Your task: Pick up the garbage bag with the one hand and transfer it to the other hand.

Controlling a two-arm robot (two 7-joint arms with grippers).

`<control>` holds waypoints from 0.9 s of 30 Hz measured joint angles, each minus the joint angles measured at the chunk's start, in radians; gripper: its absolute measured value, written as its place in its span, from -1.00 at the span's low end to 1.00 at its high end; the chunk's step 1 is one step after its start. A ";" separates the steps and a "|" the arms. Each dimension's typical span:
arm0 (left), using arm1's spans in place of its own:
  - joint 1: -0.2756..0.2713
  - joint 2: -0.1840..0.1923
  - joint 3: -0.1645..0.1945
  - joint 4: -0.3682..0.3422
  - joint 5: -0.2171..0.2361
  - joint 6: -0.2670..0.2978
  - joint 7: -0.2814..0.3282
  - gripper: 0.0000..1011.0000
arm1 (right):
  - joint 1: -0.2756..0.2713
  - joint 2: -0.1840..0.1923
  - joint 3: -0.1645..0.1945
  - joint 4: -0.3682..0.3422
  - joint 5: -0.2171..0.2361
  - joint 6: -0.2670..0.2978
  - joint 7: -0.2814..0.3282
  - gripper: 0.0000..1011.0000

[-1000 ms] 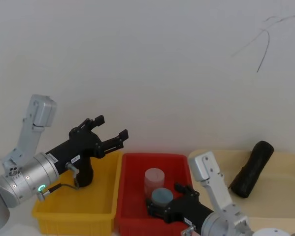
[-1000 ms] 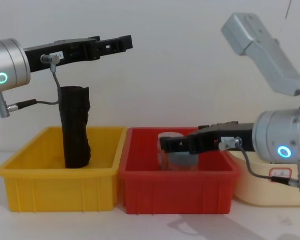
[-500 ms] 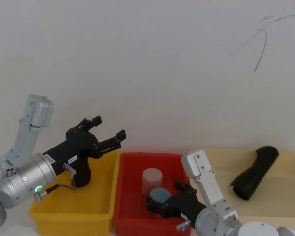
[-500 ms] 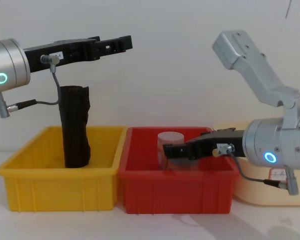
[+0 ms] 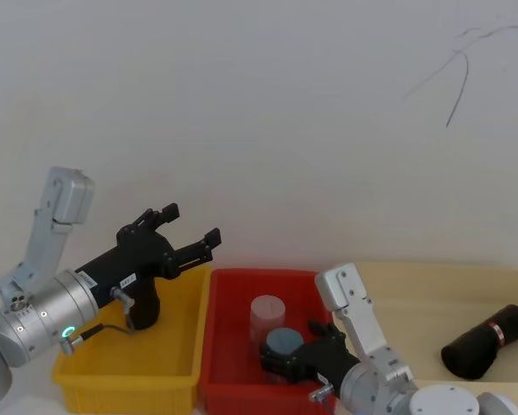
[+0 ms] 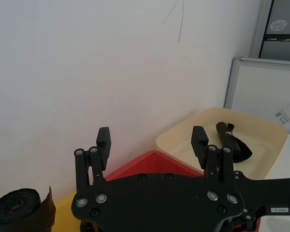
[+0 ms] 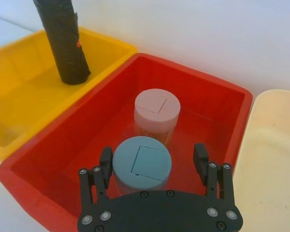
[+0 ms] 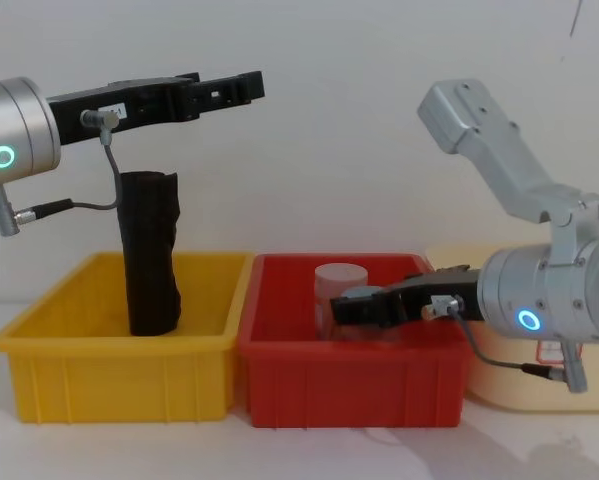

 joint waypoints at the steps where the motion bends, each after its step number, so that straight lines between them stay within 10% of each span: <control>1: 0.000 0.000 0.000 0.000 0.000 0.000 0.000 0.98 | 0.001 -0.001 0.000 0.002 -0.001 0.001 0.000 0.98; 17: 0.000 0.000 0.000 0.000 0.000 0.000 0.000 0.98 | 0.015 -0.007 0.009 0.030 -0.021 0.018 -0.002 0.32; 27: 0.000 0.000 0.000 0.000 0.000 0.000 0.000 0.98 | 0.012 -0.008 0.022 0.018 -0.023 0.027 0.000 0.32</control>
